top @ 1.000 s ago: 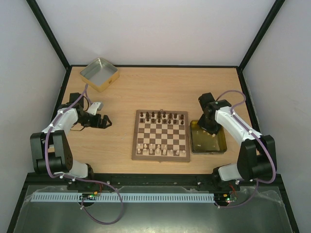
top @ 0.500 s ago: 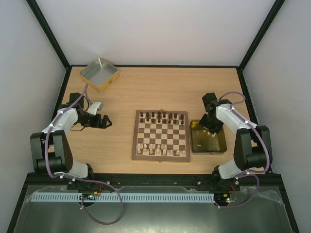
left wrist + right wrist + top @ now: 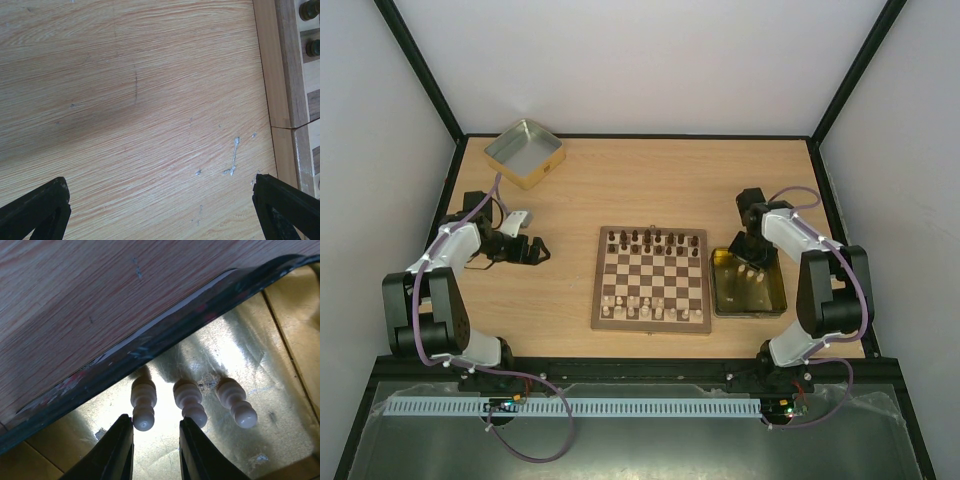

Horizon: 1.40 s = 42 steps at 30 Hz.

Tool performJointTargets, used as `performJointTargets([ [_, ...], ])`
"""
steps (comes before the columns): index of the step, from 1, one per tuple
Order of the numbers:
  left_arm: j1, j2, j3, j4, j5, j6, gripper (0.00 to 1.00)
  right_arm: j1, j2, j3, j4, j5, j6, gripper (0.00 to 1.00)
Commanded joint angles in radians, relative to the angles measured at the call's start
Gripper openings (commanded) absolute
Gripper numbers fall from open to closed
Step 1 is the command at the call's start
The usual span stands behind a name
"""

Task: Set up the chess pieces on the board
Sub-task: Pick up the chess piece from the storage box.

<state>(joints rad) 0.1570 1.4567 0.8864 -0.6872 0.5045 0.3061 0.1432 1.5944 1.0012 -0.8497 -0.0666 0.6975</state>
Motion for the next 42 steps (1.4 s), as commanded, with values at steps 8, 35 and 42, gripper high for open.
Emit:
performJointTargets([
  [8,0.005,0.013,0.027,-0.02,0.008,0.004,0.99,-0.012,0.006,0.007,0.013,0.022,-0.016,0.24],
  [35,0.009,0.008,0.026,-0.018,0.005,0.002,0.99,-0.017,0.07,-0.01,0.073,-0.012,-0.022,0.14],
  [42,0.009,0.017,0.026,-0.02,0.006,0.002,0.99,-0.017,0.063,-0.025,0.077,-0.008,-0.028,0.06],
])
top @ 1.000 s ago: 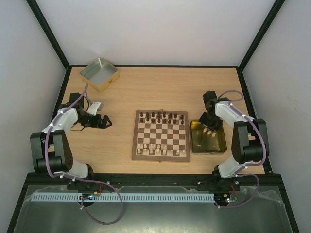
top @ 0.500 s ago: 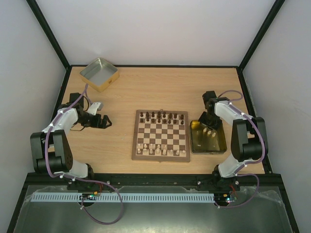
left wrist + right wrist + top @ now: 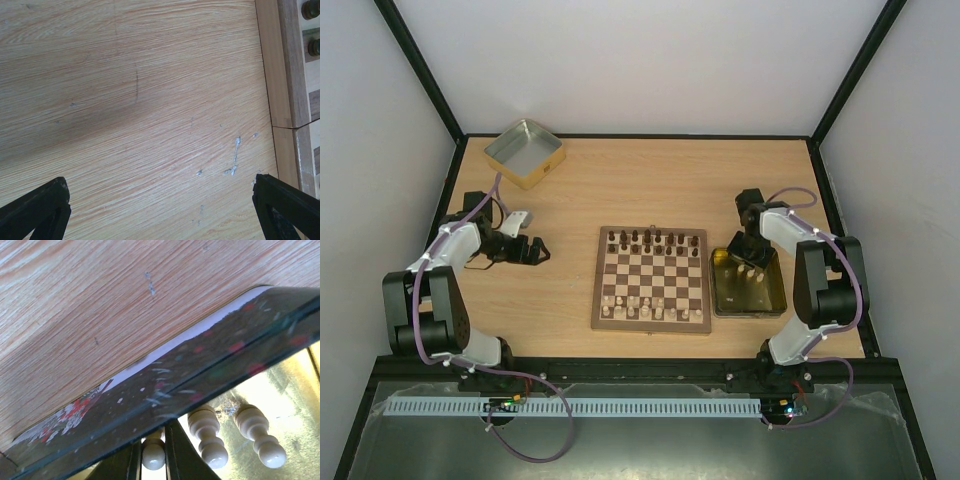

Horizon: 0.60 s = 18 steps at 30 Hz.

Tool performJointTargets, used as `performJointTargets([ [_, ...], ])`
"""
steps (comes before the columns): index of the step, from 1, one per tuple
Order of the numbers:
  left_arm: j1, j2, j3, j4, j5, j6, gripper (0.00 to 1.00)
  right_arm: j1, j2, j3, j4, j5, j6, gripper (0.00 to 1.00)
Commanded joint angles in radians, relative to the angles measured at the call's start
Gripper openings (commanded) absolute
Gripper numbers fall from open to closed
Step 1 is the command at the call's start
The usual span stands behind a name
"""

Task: Set up the chess pieces on the board
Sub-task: Pick up the chess piece from the storage box.

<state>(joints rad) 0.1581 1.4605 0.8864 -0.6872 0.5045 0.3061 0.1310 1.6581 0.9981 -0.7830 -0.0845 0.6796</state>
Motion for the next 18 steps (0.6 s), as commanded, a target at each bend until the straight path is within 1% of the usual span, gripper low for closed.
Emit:
performJointTargets([
  [1,0.007,0.016,0.026,-0.02,0.006,0.004,0.99,-0.005,-0.005,-0.026,0.01,0.01,-0.011,0.04],
  [4,0.007,0.017,0.028,-0.021,0.007,0.004,0.99,-0.005,-0.024,-0.031,-0.005,0.015,-0.017,0.02],
  [7,0.008,0.015,0.026,-0.021,0.008,0.004,0.99,0.003,-0.08,-0.033,-0.035,0.016,-0.023,0.02],
  [11,0.008,0.016,0.027,-0.021,0.009,0.005,0.99,0.054,-0.179,-0.028,-0.107,0.023,-0.017,0.02],
  [15,0.008,0.014,0.027,-0.021,0.009,0.006,0.99,0.171,-0.264,-0.025,-0.168,0.014,0.04,0.02],
  [18,0.006,0.015,0.026,-0.023,0.011,0.007,0.99,0.311,-0.295,-0.026,-0.179,-0.007,0.105,0.02],
])
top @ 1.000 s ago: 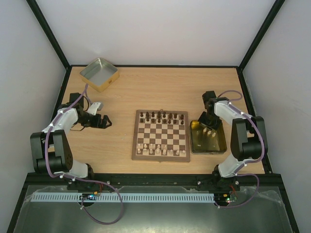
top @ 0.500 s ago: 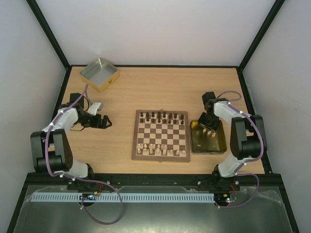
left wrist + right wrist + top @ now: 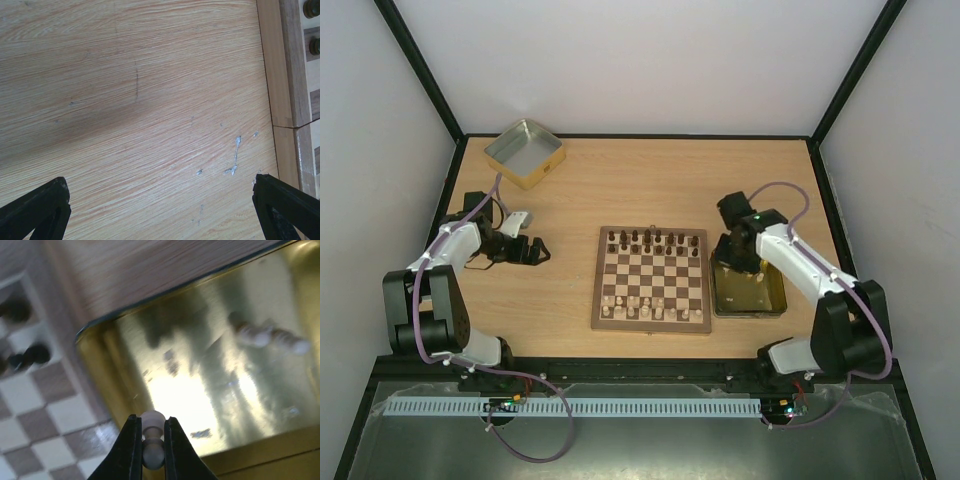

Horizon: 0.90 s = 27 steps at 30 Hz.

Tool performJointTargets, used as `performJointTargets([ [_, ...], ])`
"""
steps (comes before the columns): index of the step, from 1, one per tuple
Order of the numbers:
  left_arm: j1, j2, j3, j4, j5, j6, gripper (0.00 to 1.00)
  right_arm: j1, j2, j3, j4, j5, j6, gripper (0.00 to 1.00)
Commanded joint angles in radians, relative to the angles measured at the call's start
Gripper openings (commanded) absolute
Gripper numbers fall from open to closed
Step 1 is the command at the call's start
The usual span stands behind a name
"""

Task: Set up the chess pieces on the board
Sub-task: Pick up the chess piece from the storage box, then place the chess piece on the chessboard.

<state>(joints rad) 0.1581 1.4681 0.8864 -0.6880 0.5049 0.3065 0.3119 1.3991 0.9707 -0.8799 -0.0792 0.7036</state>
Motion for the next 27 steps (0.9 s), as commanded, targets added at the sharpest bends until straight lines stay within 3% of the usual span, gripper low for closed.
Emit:
performJointTargets([
  [1,0.006,0.008,0.026,-0.022,0.01,0.006,0.99,0.157,-0.039,0.004,-0.083,-0.018,0.104,0.02],
  [7,0.007,0.005,0.026,-0.022,0.01,0.006,0.99,0.376,0.019,0.04,-0.046,-0.055,0.183,0.02],
  [12,0.006,-0.003,0.025,-0.02,0.008,0.005,0.99,0.48,0.105,0.1,-0.018,-0.071,0.204,0.02],
  [27,0.007,-0.016,0.023,-0.019,0.01,0.007,0.99,0.552,0.181,0.058,0.033,-0.114,0.221,0.02],
])
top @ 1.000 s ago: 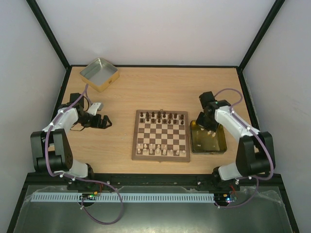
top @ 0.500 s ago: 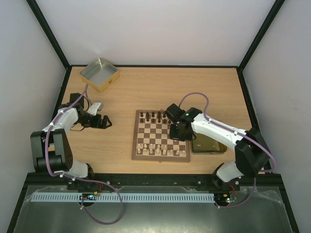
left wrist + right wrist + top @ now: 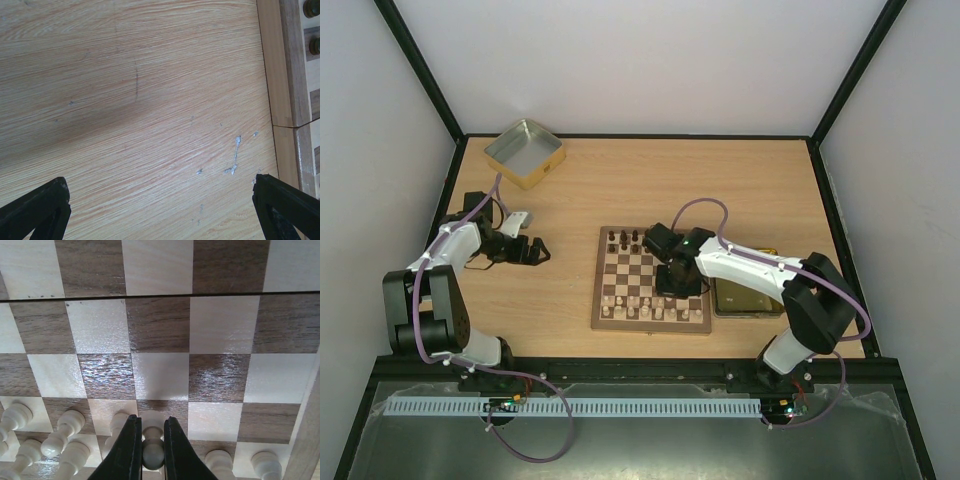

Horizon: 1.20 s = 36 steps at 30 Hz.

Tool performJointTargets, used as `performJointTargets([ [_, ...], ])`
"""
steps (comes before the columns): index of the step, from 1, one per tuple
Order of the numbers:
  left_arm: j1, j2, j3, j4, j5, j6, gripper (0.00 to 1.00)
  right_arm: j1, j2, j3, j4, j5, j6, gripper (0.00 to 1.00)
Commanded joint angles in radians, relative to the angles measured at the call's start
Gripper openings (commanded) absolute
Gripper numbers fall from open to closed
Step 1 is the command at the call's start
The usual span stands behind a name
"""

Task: Set up the chess pieces on the board
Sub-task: Place the chess piece on the chessboard.

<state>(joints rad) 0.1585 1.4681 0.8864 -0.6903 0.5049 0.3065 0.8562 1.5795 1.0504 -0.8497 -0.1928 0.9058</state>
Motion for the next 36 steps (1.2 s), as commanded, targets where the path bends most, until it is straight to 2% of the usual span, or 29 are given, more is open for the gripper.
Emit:
performJointTargets([
  [1,0.006,-0.016,0.023,-0.017,0.011,0.006,0.99,0.007,-0.001,-0.025,0.002,0.002,0.02,0.02],
  [12,0.007,-0.018,0.025,-0.017,0.012,0.007,0.99,0.007,0.01,-0.044,0.012,-0.01,0.018,0.04],
  [17,0.007,-0.018,0.023,-0.017,0.012,0.006,0.99,0.007,0.017,-0.028,0.014,-0.009,0.012,0.17],
  [23,0.007,-0.017,0.023,-0.017,0.012,0.006,0.99,0.007,0.025,-0.014,0.004,-0.001,0.003,0.2],
  [26,0.007,-0.017,0.023,-0.017,0.012,0.007,0.99,0.0,0.026,0.025,-0.04,0.069,-0.001,0.22],
  [36,0.006,-0.014,0.023,-0.017,0.012,0.007,0.99,-0.259,-0.053,0.087,-0.149,0.141,-0.116,0.23],
])
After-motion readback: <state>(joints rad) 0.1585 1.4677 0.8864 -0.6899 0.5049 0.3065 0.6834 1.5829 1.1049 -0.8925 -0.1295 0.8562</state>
